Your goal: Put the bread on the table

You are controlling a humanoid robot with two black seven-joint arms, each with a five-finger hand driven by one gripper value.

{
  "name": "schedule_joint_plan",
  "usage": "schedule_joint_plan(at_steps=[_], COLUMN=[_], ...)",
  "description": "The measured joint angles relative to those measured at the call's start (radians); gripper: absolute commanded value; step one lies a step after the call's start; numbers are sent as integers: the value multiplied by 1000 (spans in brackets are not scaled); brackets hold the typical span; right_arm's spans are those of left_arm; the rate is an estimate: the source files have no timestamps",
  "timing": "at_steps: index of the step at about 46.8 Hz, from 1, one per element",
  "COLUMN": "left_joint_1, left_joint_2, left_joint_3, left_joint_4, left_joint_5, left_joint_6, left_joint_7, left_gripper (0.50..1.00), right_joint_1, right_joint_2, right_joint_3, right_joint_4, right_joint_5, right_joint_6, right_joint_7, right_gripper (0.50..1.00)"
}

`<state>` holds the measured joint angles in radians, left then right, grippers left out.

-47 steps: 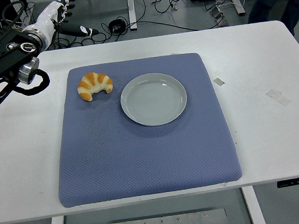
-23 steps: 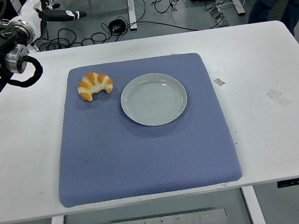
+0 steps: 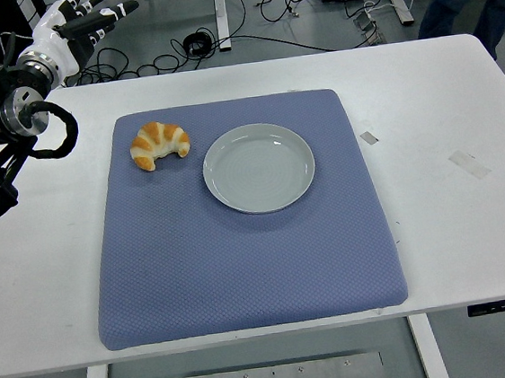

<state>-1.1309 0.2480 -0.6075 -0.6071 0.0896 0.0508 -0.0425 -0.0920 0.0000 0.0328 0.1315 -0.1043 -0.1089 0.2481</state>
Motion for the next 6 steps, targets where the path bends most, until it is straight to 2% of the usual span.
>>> schedule_joint_plan(at_steps=[6], left_joint_1=[29], left_joint_2=[-38], left_joint_3=[-64], left_joint_4=[75], left_joint_5=[-10], left_joint_6=[-50], left_joint_7=[-29], left_gripper=[978], right_joint_1=[0], right_joint_2=[0], right_joint_3=[0], right_joint_4=[-3], right_joint_5=[0], right_joint_6=[0], right_joint_7=[-1], right_gripper=[1000])
